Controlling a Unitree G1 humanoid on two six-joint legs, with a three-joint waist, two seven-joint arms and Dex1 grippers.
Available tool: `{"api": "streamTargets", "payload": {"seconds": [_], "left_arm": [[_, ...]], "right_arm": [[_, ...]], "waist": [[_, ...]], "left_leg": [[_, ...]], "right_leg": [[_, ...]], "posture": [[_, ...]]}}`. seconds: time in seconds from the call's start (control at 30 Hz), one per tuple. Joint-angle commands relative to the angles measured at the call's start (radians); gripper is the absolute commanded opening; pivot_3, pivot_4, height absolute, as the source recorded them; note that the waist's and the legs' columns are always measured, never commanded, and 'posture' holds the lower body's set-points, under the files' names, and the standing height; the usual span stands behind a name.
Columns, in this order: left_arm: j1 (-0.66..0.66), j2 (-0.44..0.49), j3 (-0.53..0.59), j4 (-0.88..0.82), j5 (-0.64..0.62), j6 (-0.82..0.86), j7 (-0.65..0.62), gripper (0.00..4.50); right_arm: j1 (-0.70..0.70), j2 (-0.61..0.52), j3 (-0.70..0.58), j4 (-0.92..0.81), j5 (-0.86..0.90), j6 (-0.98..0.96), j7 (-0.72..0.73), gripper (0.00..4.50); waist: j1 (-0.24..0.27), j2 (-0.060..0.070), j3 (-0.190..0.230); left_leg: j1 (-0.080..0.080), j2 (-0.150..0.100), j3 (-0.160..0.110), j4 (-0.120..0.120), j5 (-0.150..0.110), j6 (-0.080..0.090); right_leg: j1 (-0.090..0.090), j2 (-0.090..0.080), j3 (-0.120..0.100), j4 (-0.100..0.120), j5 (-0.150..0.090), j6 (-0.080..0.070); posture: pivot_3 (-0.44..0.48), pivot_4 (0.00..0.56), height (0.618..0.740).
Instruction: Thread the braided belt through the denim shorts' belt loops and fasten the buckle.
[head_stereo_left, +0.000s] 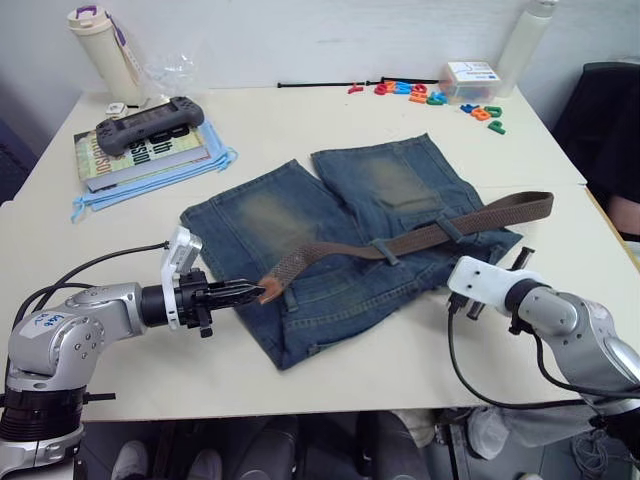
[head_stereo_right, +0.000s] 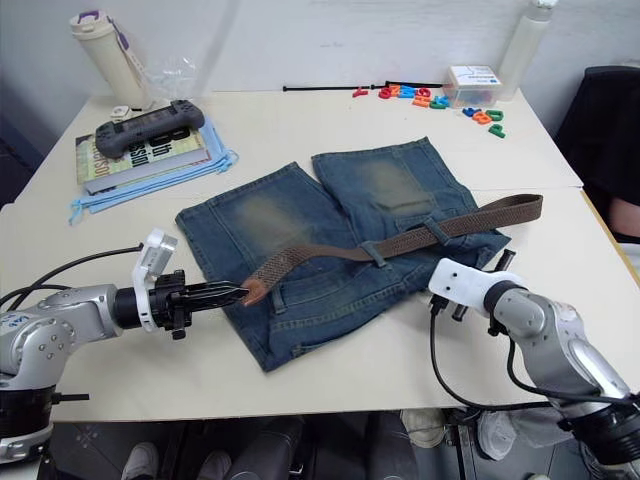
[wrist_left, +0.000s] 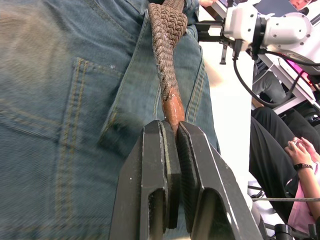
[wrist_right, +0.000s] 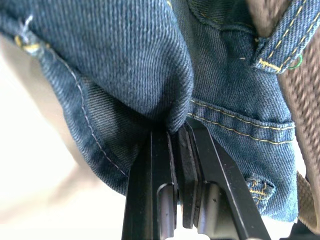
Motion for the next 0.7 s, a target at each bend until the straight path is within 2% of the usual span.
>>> {"api": "streamTargets", "payload": {"seconds": [0.03, 0.17, 0.23, 0.27, 0.37, 0.4, 0.43, 0.5, 0.57, 0.7], "left_arm": [[-0.017, 0.0, 0.005, -0.018, -0.022, -0.008, -0.009, 0.0], [-0.026, -0.017, -0.005, -0.028, -0.029, -0.004, -0.001, 0.0], [-0.035, -0.03, -0.009, -0.031, -0.037, 0.001, 0.008, 0.0], [-0.038, -0.035, -0.011, -0.032, -0.038, 0.002, 0.01, 0.0], [-0.04, -0.044, -0.014, -0.041, -0.048, 0.006, 0.02, 0.0], [-0.041, -0.046, -0.014, -0.042, -0.05, 0.007, 0.023, 0.0], [-0.043, -0.047, -0.012, -0.041, -0.052, 0.009, 0.026, 0.0], [-0.046, -0.049, -0.011, -0.041, -0.056, 0.011, 0.029, 0.0], [-0.045, -0.051, -0.011, -0.043, -0.059, 0.011, 0.033, 0.0], [-0.046, -0.06, -0.015, -0.049, -0.065, 0.012, 0.044, 0.0]], "right_arm": [[-0.019, 0.037, -0.033, -0.008, -0.018, 0.029, 0.003, 0.02], [-0.014, 0.094, -0.063, -0.047, 0.009, 0.08, 0.018, 0.02], [0.007, 0.103, -0.09, -0.075, 0.015, 0.089, 0.025, 0.79], [0.02, 0.103, -0.103, -0.09, 0.021, 0.093, 0.033, 1.04], [0.075, 0.086, -0.168, -0.172, 0.054, 0.126, 0.08, 2.57], [0.09, 0.076, -0.2, -0.201, 0.07, 0.14, 0.1, 2.86], [0.1, 0.073, -0.238, -0.226, 0.094, 0.158, 0.119, 3.5], [0.102, 0.072, -0.339, -0.299, 0.178, 0.227, 0.176, 4.37], [0.067, 0.102, -0.434, -0.388, 0.307, 0.352, 0.231, 4.44], [-0.02, 0.171, -0.528, -0.553, 0.592, 0.634, 0.309, 4.44]], "waist": [[0.0, 0.0, 0.0], [-0.003, 0.0, 0.0], [-0.002, 0.0, 0.0], [-0.001, 0.0, 0.0], [-0.001, 0.0, 0.0], [-0.001, 0.0, 0.0], [-0.001, 0.0, 0.0], [-0.001, 0.0, 0.0], [-0.003, 0.0, 0.0], [-0.002, 0.0, 0.0]], "left_leg": [[0.0, 0.0, 0.0, 0.0, 0.0, 0.0], [0.0, 0.0, 0.0, 0.0, 0.0, 0.0], [0.0, 0.0, 0.0, 0.001, 0.0, 0.0], [0.0, 0.0, 0.0, 0.001, 0.0, 0.0], [0.0, 0.0, 0.0, 0.001, 0.0, 0.0], [0.0, 0.0, 0.0, 0.001, 0.0, 0.0], [0.0, 0.0, 0.0, 0.001, 0.0, 0.0], [0.0, 0.0, 0.0, 0.001, 0.0, 0.0], [0.0, 0.0, 0.0, 0.002, 0.0, 0.0], [0.0, 0.001, 0.0, 0.001, 0.0, -0.001]], "right_leg": [[0.0, 0.0, 0.0, 0.0, 0.0, 0.0], [0.0, 0.0, 0.001, 0.001, 0.0, 0.0], [0.0, 0.0, 0.0, 0.002, 0.0, 0.0], [0.0, 0.0, 0.0, 0.002, 0.0, 0.0], [0.0, 0.0, 0.0, 0.001, 0.0, 0.0], [-0.001, 0.0, 0.0, 0.001, 0.0, 0.0], [-0.001, 0.0, 0.001, 0.002, 0.0, 0.0], [-0.001, 0.0, 0.0, 0.001, 0.0, 0.0], [0.0, 0.0, 0.0, 0.002, 0.0, 0.0], [0.0, 0.001, 0.0, 0.002, 0.0, 0.0]], "posture": [[0.0, 0.15, 0.657], [0.0, 0.15, 0.657], [0.0, 0.15, 0.657], [0.0, 0.15, 0.657], [0.0, 0.15, 0.657], [0.0, 0.15, 0.657], [0.0, 0.15, 0.657], [0.0, 0.15, 0.657], [0.0, 0.15, 0.657], [0.0, 0.15, 0.657]]}}
